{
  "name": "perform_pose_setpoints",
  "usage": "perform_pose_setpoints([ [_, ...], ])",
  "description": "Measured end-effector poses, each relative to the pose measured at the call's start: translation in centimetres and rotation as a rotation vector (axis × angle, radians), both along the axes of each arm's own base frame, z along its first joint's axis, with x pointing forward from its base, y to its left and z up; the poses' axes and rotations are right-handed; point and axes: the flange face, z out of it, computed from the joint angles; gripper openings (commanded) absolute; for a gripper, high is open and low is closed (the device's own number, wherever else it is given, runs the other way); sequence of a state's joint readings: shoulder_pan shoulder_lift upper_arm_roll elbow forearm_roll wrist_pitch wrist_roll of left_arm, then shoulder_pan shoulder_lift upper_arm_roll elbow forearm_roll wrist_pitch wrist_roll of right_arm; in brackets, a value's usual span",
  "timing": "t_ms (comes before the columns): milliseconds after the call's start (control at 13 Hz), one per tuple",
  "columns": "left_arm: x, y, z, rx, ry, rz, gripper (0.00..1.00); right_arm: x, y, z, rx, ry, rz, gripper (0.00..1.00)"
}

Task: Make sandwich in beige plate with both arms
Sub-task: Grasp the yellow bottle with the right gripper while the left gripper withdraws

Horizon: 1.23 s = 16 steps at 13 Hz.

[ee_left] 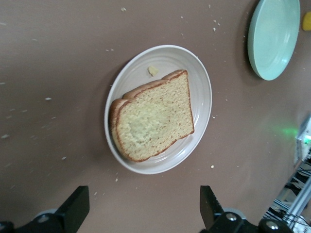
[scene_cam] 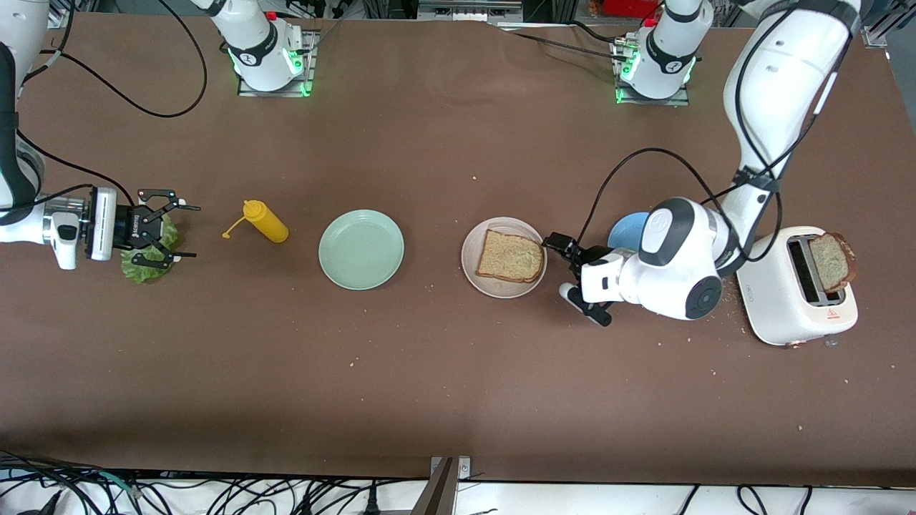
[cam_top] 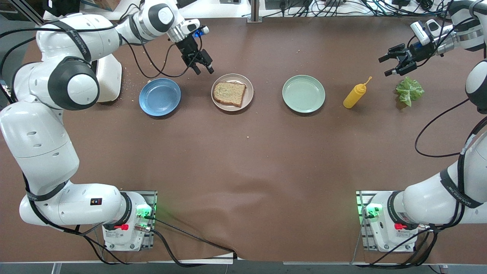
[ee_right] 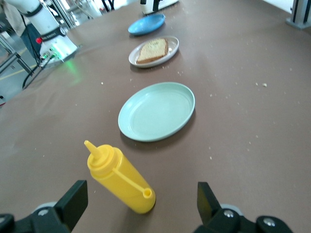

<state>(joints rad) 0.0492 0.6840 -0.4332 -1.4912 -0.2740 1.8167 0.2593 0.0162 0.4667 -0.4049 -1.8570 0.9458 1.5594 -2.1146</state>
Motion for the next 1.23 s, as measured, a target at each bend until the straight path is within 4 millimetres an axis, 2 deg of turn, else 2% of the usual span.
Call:
perform_pose_setpoints([
  [153, -0.5, -0.4, 5.5, 0.125, -0.049, 0.027, 1.00, -0.1, 0.0, -1.7, 0.033, -0.013, 0.011, 1.00],
  [460, -3.6, -1.8, 17.9, 0.414, -0.228, 0.045, 1.00, -1.1, 0.4, -4.6, 0.103, 0.022, 0.040, 1.00],
  [690, -4.8, 0.3, 24.6, 0.457, -0.337, 0.103, 1.00, -2.4, -0.2, -7.6, 0.152, 0.064, 0.055, 1.00],
  [920, -5.2, 5.3, 28.9, 0.465, -0.377, 0.207, 1.00, -3.9, -1.1, -10.5, 0.201, 0.079, 0.070, 1.00],
  [1074, -6.2, 9.0, 29.7, 0.476, -0.359, 0.243, 1.00, -4.4, -0.9, -11.7, 0.221, 0.087, 0.080, 1.00],
  [1227, -6.7, 12.4, 29.3, 0.491, -0.348, 0.232, 1.00, -4.7, -0.6, -12.2, 0.241, 0.070, 0.083, 1.00],
])
